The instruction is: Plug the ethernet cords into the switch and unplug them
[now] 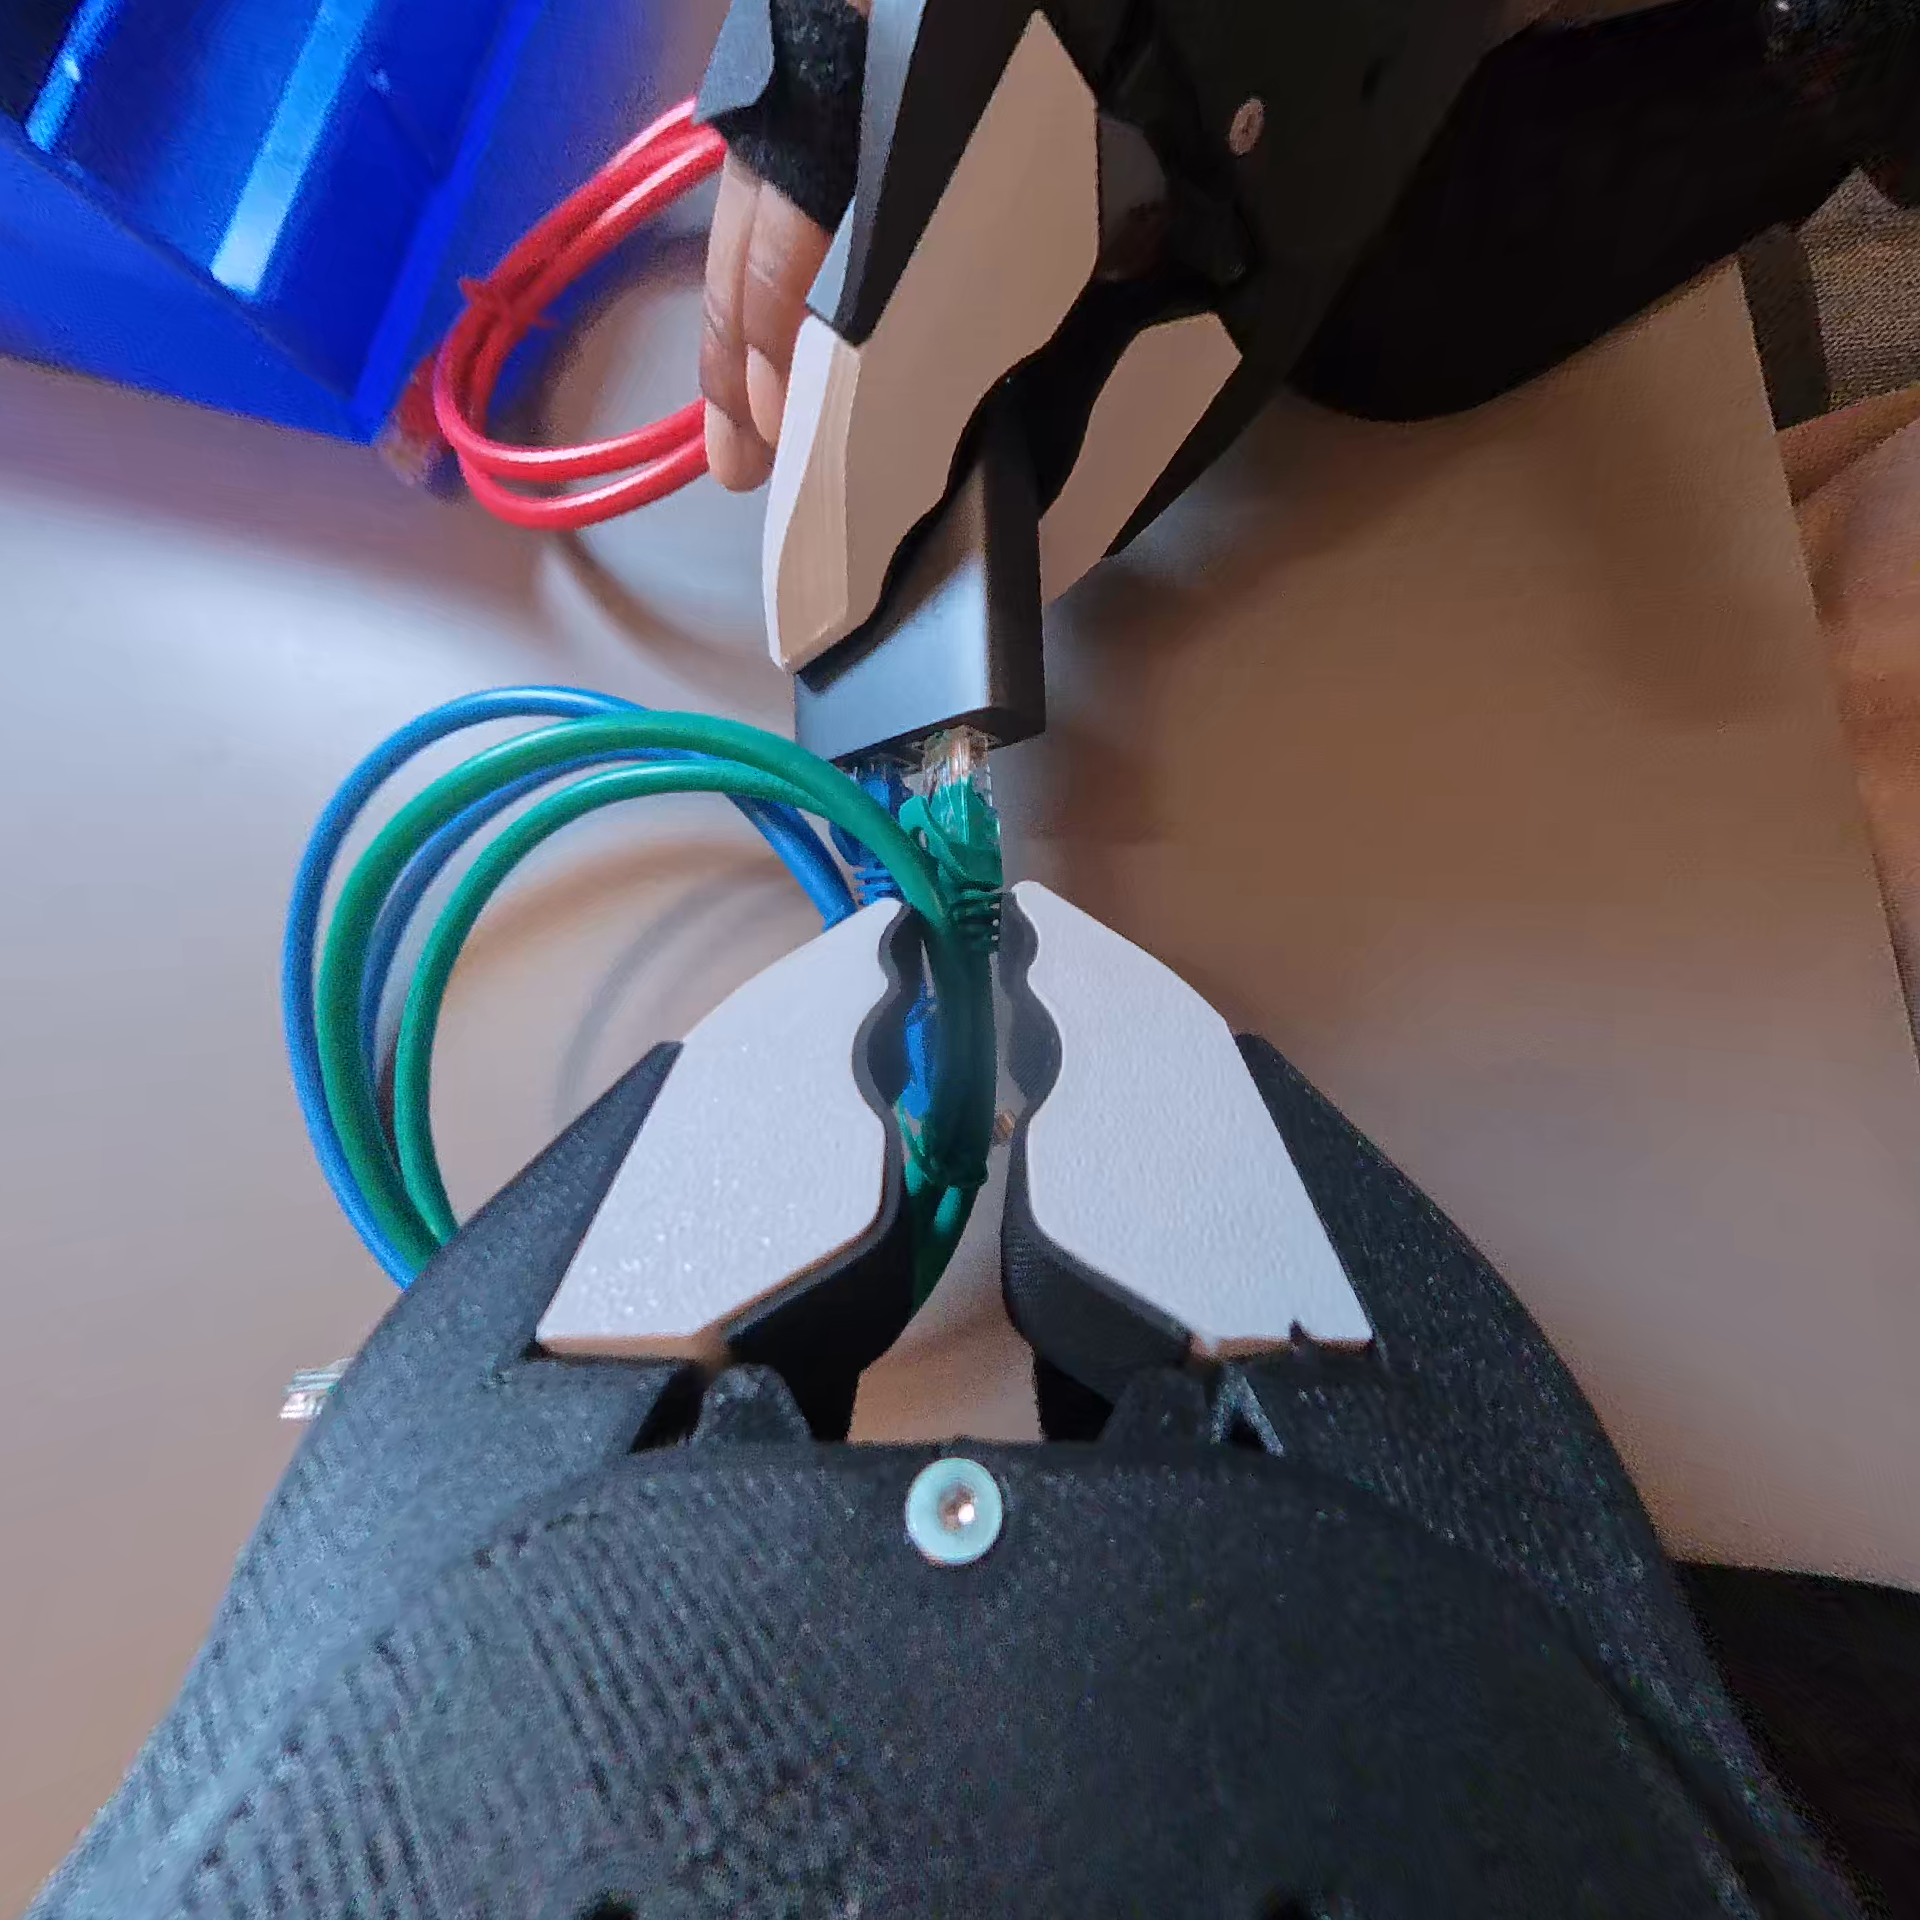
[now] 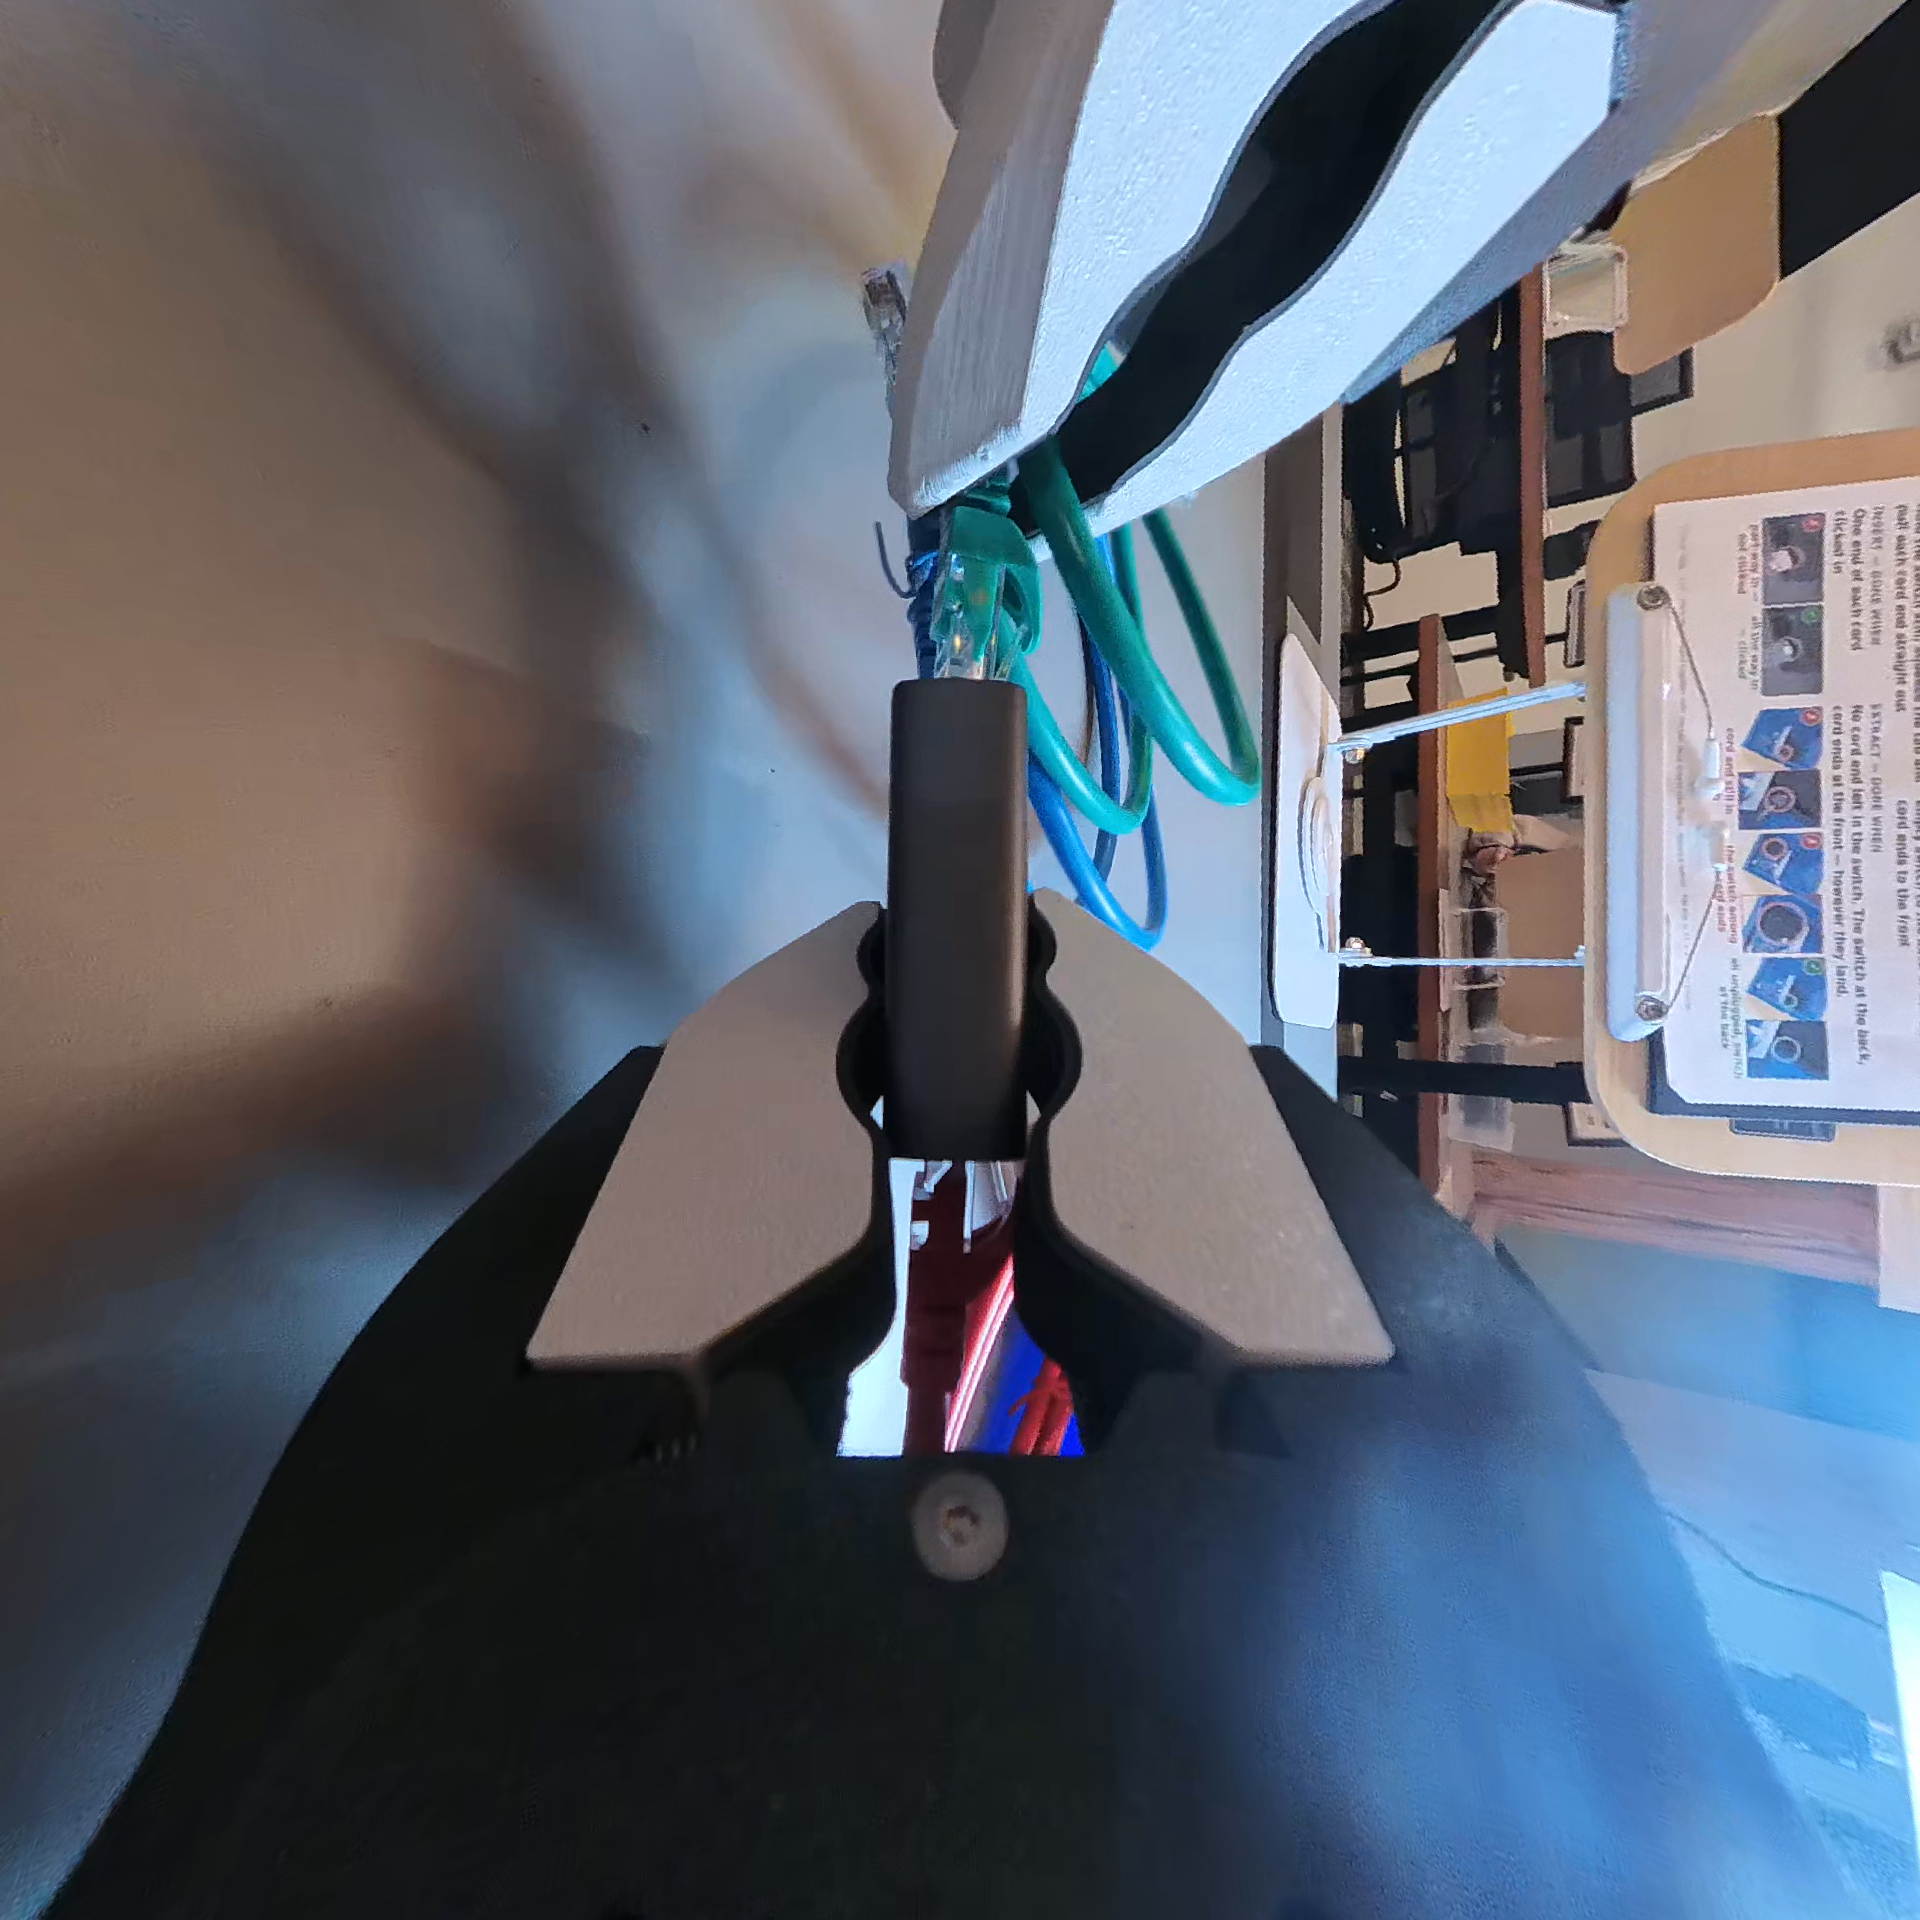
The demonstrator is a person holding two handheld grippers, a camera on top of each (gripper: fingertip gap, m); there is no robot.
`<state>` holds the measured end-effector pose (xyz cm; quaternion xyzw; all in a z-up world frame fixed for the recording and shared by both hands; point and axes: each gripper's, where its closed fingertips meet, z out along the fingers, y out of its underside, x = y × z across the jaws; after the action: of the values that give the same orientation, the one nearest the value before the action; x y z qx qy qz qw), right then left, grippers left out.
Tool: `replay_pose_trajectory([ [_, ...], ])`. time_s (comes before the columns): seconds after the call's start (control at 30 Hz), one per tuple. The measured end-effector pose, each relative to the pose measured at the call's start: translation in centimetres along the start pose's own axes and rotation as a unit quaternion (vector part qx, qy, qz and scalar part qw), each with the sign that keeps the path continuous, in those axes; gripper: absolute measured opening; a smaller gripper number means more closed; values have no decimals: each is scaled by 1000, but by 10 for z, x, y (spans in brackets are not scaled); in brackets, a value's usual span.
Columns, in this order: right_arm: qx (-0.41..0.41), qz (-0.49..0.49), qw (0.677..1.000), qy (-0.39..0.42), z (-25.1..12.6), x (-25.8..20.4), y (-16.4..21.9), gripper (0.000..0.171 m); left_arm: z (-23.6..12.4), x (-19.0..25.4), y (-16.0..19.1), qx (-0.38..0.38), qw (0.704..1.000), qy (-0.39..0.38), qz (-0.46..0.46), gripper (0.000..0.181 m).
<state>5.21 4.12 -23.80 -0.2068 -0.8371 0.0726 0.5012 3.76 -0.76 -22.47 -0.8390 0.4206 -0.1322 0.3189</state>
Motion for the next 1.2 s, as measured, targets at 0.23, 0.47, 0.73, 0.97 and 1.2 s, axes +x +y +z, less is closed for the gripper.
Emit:
replay_pose_trajectory([
  [0.23,18,-8,1000,-4,-6,-1,-1,21,4,1,-6,28,998,-15,53,14],
  [0.47,42,44,998,-19,-9,1,-4,21,-2,0,-14,70,994,-49,73,13],
  [0.73,39,57,998,-8,-15,8,-8,20,2,-3,-20,70,985,-108,119,9],
  [0.97,32,47,998,-3,-14,10,-8,21,0,-4,-22,77,983,-110,122,10],
  [1.2,22,69,997,25,-16,23,-7,21,-21,-8,-37,89,965,-170,177,20],
])
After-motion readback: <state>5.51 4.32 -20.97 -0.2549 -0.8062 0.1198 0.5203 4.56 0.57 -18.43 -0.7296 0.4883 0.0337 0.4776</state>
